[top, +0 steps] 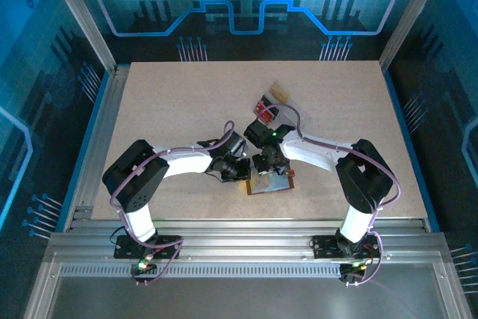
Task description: Put the credit cards into the card holder
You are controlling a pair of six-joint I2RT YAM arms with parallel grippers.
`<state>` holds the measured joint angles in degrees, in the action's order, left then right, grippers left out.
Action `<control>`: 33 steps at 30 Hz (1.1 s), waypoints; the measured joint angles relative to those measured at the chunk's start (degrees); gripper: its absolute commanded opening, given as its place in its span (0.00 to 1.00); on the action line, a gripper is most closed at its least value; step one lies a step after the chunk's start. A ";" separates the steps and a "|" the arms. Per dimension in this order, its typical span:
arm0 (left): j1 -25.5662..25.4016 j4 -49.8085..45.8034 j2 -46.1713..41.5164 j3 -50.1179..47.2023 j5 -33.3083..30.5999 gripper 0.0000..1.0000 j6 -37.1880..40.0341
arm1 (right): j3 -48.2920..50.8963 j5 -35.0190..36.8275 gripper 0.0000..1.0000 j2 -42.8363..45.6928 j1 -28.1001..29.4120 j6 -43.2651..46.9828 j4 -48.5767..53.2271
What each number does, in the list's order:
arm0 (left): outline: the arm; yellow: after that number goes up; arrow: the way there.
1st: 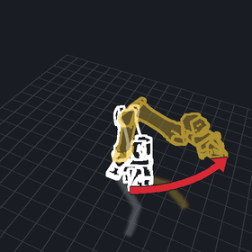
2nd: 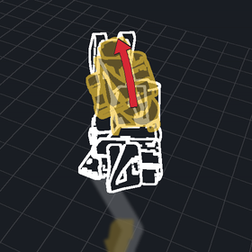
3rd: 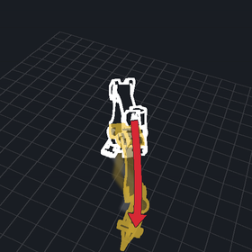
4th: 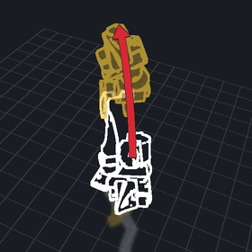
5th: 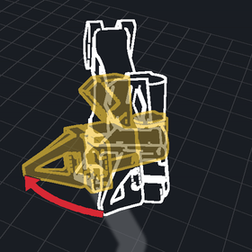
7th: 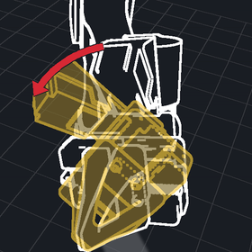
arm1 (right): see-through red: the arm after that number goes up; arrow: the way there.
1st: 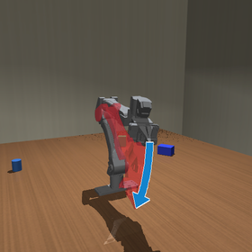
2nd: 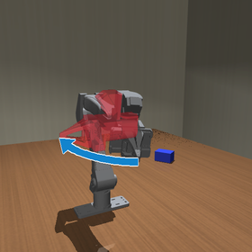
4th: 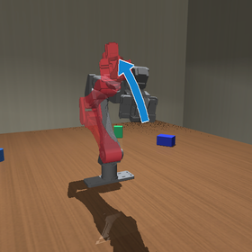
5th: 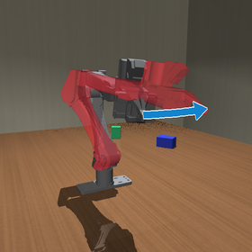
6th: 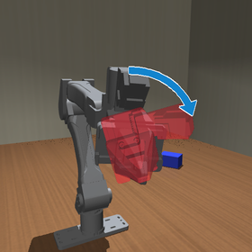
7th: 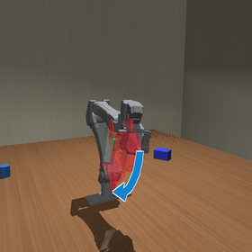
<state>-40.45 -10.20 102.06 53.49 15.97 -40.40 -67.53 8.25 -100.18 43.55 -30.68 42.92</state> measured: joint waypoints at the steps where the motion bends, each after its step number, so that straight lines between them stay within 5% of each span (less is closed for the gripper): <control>1: 0.00 0.02 0.00 0.00 0.00 0.02 0.00 | 0.00 -0.87 0.15 0.00 0.00 -0.24 -0.37; 10: 0.00 -0.15 -0.17 0.02 0.26 0.10 -0.15 | 0.90 -7.96 0.24 0.00 -0.83 -2.62 -4.96; 20: 0.13 -1.51 -1.57 -0.04 0.22 0.12 -0.15 | 4.74 -9.49 0.47 8.13 -1.97 -0.46 -6.58; 25: 0.22 -1.55 -1.64 -0.44 0.22 0.13 -0.15 | 10.16 -11.50 0.42 18.75 -10.12 0.42 -6.67; 33: 0.22 -1.53 -1.64 -0.46 0.24 0.13 -0.13 | 12.37 -6.75 0.49 15.52 -12.07 1.18 -2.23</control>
<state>-40.23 -11.73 100.42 53.04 16.21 -40.53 -55.16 1.50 -84.66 31.48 -29.50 40.69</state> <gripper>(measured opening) 0.130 0.459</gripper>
